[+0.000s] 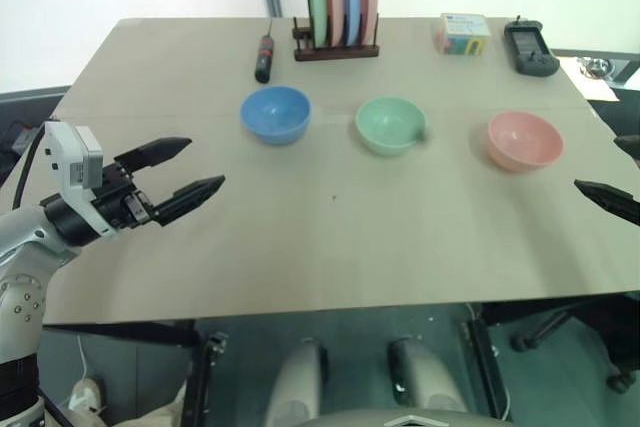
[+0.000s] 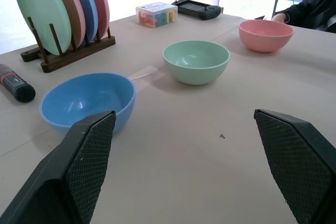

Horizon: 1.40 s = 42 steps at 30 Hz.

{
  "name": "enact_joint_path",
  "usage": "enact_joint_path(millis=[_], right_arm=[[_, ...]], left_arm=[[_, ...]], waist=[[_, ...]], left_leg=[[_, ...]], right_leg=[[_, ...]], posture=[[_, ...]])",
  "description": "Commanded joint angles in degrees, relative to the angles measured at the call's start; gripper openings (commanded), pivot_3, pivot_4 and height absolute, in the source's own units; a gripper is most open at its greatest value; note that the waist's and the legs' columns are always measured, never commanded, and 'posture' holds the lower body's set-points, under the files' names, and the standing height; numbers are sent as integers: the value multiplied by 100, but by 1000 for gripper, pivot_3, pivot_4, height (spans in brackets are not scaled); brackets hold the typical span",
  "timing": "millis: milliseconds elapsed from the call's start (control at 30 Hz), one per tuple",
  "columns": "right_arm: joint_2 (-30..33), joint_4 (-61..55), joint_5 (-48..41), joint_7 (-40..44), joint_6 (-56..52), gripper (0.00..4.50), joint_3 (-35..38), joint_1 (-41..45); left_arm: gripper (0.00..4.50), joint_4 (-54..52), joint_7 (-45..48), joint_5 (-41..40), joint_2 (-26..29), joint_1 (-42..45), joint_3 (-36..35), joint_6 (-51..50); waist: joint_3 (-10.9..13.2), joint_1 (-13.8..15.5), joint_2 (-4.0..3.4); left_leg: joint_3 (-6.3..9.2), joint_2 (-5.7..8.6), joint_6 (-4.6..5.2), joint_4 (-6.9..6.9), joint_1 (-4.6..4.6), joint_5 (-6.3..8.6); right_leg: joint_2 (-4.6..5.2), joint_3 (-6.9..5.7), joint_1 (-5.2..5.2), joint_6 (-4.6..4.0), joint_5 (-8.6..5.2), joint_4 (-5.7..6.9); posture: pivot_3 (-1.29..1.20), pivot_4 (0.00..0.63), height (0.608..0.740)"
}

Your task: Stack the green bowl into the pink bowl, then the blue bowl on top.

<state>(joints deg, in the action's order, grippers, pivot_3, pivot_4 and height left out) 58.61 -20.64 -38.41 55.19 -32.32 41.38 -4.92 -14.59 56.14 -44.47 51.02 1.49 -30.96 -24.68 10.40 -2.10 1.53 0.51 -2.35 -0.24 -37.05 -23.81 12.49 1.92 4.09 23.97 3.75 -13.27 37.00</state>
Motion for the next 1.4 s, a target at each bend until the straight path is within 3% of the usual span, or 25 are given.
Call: enact_joint_path(millis=[33, 367, 500, 667, 800, 900, 967, 1000, 1033, 1200, 1300, 1400], right_arm=[[67, -96, 59, -95, 29, 4385, -87, 191], [-176, -25, 385, -719, 42, 4385, -1319, 1075], [-115, 218, 1143, -1119, 45, 4385, -2233, 1502], [-697, 1847, 2353, -1647, 64, 4385, -3829, 2931], [-1241, 3482, 2992, -1747, 465, 4385, -4456, 3942], [-1584, 4676, 3381, -1855, 912, 3806, -4700, 4596], [-1679, 5001, 3440, -1795, 1038, 2771, -4681, 4812], [-1705, 5105, 3480, -1765, 1100, 2624, -4677, 4886], [-1730, 5191, 3513, -1728, 1163, 2031, -4673, 4947], [-1771, 5302, 3635, -1572, 1290, 123, -4654, 5010], [-1643, 4562, 3541, -1196, 1054, 123, -4664, 4731], [-1346, 2884, 2997, -363, 532, 123, -4621, 4053]], left_arm=[[4500, -210, -68, -68, 32, 80, -27, -76], [4500, -378, -152, -113, -268, 340, 236, -103], [4500, -545, -55, -309, -372, 417, 377, -152], [4500, -1044, 88, -653, -727, 600, 953, -170], [4500, -1280, 131, -730, -884, 703, 1200, -147], [4500, -1336, 108, -750, -912, 731, 1209, -138], [4500, -1356, 73, -762, -897, 689, 1144, -154], [4500, -1386, 38, -779, -903, 657, 1106, -160], [4500, -1426, 0, -802, -912, 608, 1068, -165], [4500, -1628, -158, -817, -985, 342, 1042, -120], [4500, -1687, -251, -821, -1019, 257, 1014, -116], [4500, -1632, -252, -783, -1014, 194, 944, -73]], waist=[[0, 0, 0], [1, -8, 0], [0, -10, 0], [-1, -37, 2], [4, -21, -4], [6, -32, -7], [6, -25, -7], [6, -15, -7], [6, -14, -7], [6, -23, -7], [6, -20, -7], [8, -8, -10]], left_leg=[[0, 0, 0, 0, 0, 0], [0, 1, 0, -1, -2, 0], [0, 1, 0, -2, -1, 0], [-2, 1, 0, -14, 2, 0], [2, 2, 1, -9, -3, -1], [3, 3, 1, -4, -10, -1], [4, 3, 0, -3, -11, -1], [4, 3, 1, -1, -11, -1], [7, 4, 0, 0, -13, -1], [6, 4, 1, -1, -12, -1], [6, 4, 1, -5, -11, -1], [9, 3, 1, -5, -9, -1]], right_leg=[[0, 0, 0, 0, 0, 0], [-1, 1, 0, -3, 3, 1], [-1, 1, -1, -18, 12, 1], [-2, 2, -5, -20, 14, 6], [-7, 6, 1, -23, 18, 9], [-10, 6, 8, -3, 31, 9], [-10, 8, 9, -2, 31, 9], [-10, 8, 9, -2, 31, 9], [-10, 6, 9, -2, 31, 8], [-9, 7, 8, -2, 31, 8], [-9, 7, 7, -2, 31, 11], [-10, 6, 7, -2, 31, 17]], posture=[[0, 150, 740], [0, 150, 740], [0, 150, 740], [0, 150, 740], [0, 150, 740], [0, 150, 740], [0, 150, 740], [0, 150, 740], [0, 150, 740], [0, 150, 740], [0, 150, 740], [0, 150, 740]])
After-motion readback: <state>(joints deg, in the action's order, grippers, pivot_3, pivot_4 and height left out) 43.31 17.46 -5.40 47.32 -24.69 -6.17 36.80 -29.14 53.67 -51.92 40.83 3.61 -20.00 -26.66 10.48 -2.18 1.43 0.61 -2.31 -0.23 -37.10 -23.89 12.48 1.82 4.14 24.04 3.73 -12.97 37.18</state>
